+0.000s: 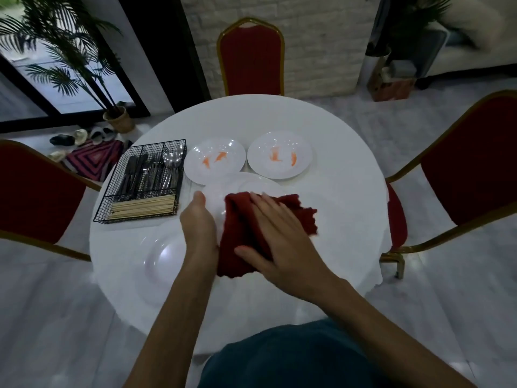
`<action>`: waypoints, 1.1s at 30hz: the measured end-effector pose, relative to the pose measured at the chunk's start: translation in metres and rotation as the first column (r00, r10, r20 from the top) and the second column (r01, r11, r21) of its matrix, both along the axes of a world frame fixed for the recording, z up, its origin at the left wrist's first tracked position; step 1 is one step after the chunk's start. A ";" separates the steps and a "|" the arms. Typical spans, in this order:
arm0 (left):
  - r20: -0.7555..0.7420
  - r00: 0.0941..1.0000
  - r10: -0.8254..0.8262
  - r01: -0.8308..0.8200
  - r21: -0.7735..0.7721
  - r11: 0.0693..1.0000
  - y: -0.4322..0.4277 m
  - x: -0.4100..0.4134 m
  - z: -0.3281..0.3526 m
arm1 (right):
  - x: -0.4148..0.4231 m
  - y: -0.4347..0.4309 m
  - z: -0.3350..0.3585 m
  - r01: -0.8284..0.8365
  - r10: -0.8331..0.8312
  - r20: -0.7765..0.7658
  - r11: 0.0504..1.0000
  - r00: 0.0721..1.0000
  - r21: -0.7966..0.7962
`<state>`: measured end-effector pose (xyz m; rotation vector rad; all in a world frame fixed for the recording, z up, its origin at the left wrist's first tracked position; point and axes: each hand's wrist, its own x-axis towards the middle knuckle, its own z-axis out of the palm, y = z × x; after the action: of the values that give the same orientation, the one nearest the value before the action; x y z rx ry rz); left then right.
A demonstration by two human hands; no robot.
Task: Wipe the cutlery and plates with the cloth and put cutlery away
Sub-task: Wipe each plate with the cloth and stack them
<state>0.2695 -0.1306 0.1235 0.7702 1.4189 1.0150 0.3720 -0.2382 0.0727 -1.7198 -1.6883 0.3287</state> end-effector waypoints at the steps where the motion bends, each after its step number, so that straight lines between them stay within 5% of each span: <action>1: -0.073 0.997 -0.036 0.040 0.045 0.998 -0.006 0.006 -0.001 | -0.001 0.007 0.003 0.004 -0.004 0.020 1.000 1.000 0.009; 4: -0.155 0.981 -0.116 0.139 0.142 0.980 -0.023 0.015 -0.007 | 0.008 0.032 0.012 0.048 -0.048 0.005 0.998 0.999 0.028; 8: -0.258 0.942 -0.216 0.277 0.226 0.934 -0.031 0.008 -0.011 | 0.027 0.052 0.018 0.056 -0.082 -0.311 0.994 0.947 -0.090; 14: -0.220 0.912 -0.347 0.397 0.253 0.882 -0.039 -0.003 -0.008 | 0.067 0.046 0.005 0.109 -0.497 -0.603 0.820 0.624 -0.562; 19: -0.104 0.955 -0.277 0.295 0.259 0.920 -0.020 -0.022 -0.012 | 0.072 0.035 0.002 0.139 -0.538 -0.690 0.826 0.484 -0.546; 22: -0.288 0.925 -0.247 0.328 0.281 0.902 -0.012 -0.030 -0.026 | 0.081 0.035 0.013 0.248 -0.546 -0.682 0.835 0.487 -0.491; 26: -0.680 0.643 -0.354 0.543 0.078 0.836 -0.009 -0.028 -0.041 | 0.082 0.031 0.026 0.311 -0.488 -0.662 0.873 0.569 -0.375; 30: -0.512 0.645 -0.567 0.627 -0.070 0.776 -0.013 -0.011 -0.051 | 0.051 0.021 0.036 0.363 -0.438 -0.560 0.899 0.703 -0.246; 33: -0.146 0.759 -0.635 0.597 -0.234 0.768 -0.019 -0.003 -0.034 | 0.016 0.012 0.035 0.298 -0.334 -0.485 0.942 0.808 -0.152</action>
<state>0.2663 -0.1495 0.0898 1.1480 1.2709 0.2867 0.3881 -0.2258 0.1077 -1.7353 -0.9995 0.6253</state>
